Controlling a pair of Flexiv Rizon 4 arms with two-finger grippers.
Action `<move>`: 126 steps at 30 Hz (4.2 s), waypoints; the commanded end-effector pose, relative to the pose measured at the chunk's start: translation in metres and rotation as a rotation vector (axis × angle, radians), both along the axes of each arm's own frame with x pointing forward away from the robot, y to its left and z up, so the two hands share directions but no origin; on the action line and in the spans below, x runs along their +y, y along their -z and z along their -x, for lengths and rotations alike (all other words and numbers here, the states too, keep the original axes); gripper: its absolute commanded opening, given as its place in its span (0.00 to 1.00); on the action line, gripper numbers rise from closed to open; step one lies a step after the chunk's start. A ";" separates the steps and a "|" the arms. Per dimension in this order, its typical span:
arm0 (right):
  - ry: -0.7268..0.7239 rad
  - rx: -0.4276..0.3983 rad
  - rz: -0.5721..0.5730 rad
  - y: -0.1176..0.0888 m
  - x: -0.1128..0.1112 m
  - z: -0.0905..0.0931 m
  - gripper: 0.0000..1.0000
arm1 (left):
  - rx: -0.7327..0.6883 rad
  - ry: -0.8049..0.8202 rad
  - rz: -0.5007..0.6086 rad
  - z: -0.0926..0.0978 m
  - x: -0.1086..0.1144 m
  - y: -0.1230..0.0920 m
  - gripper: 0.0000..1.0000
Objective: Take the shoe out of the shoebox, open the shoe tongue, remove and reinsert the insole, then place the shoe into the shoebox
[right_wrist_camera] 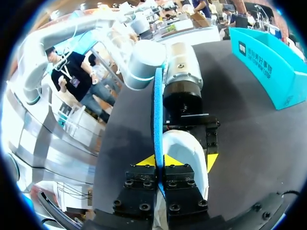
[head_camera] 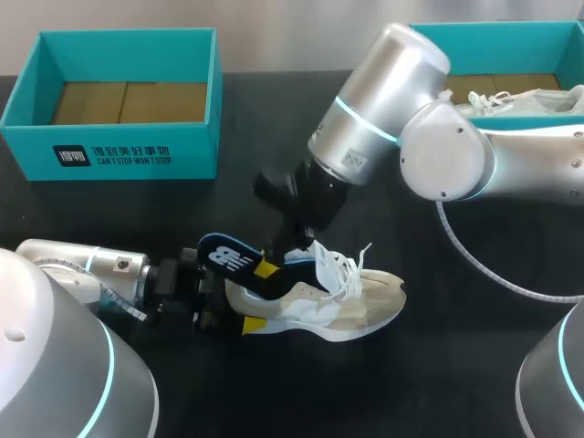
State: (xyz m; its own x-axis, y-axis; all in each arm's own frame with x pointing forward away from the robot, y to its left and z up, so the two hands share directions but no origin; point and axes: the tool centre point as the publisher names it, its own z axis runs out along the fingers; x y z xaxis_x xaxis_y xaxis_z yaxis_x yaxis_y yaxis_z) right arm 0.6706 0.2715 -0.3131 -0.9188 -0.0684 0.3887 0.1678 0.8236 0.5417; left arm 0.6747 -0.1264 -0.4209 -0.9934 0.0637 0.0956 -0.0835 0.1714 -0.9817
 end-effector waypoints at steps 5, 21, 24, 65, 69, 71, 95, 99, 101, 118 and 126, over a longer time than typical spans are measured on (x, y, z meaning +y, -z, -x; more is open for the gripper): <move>-0.039 -0.057 -0.033 -0.022 0.011 -0.002 0.00 | 0.000 -0.002 0.000 -0.001 -0.001 0.004 0.00; -0.078 -0.128 -0.124 -0.055 0.030 -0.016 0.00 | 0.000 -0.002 0.000 -0.001 -0.001 0.004 0.00; -0.078 -0.128 -0.124 -0.055 0.030 -0.016 0.00 | 0.000 -0.002 0.000 -0.001 -0.001 0.004 0.00; 0.172 -0.239 -0.398 -0.208 -0.011 -0.020 0.00 | 0.000 -0.002 0.000 -0.001 -0.001 0.004 0.00; 0.253 -0.214 -0.444 -0.237 -0.037 -0.018 0.00 | 0.000 -0.002 0.000 -0.001 -0.001 0.004 0.00; 0.310 -0.177 -0.525 -0.251 -0.051 -0.016 0.00 | 0.000 -0.002 0.000 -0.001 -0.001 0.004 0.00; 0.403 -0.110 -0.658 -0.307 -0.111 -0.014 0.00 | 0.000 -0.002 0.000 -0.001 -0.001 0.004 0.00; 0.417 -0.075 -0.655 -0.315 -0.129 -0.011 0.00 | 0.000 -0.002 0.000 -0.001 -0.001 0.004 0.00; 0.417 -0.075 -0.655 -0.315 -0.129 -0.011 0.00 | 0.000 -0.002 0.000 -0.001 -0.001 0.004 0.00; 0.430 -0.074 -0.649 -0.312 -0.130 -0.010 0.00 | 0.000 -0.002 0.000 -0.001 -0.001 0.004 0.00; 0.459 0.019 -0.711 -0.311 -0.148 0.018 0.00 | 0.000 -0.002 0.000 -0.001 -0.001 0.004 0.00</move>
